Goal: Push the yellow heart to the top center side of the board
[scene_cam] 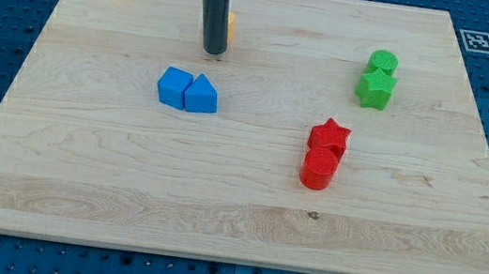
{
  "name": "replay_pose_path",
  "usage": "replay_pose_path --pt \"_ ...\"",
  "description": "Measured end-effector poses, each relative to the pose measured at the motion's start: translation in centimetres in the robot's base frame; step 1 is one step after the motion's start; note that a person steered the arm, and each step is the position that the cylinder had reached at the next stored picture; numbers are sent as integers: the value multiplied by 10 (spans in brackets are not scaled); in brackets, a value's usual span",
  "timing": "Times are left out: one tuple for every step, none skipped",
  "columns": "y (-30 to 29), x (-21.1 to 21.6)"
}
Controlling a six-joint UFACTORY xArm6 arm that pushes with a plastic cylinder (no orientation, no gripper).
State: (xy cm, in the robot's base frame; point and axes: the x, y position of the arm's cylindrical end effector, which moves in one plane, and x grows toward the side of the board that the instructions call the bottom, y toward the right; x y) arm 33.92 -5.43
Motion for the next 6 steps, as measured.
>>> replay_pose_path --pt "20 -11" --pt "20 -9" --pt "13 12" --pt "2 -25" --pt "-1 -59" --pt "-2 -58"
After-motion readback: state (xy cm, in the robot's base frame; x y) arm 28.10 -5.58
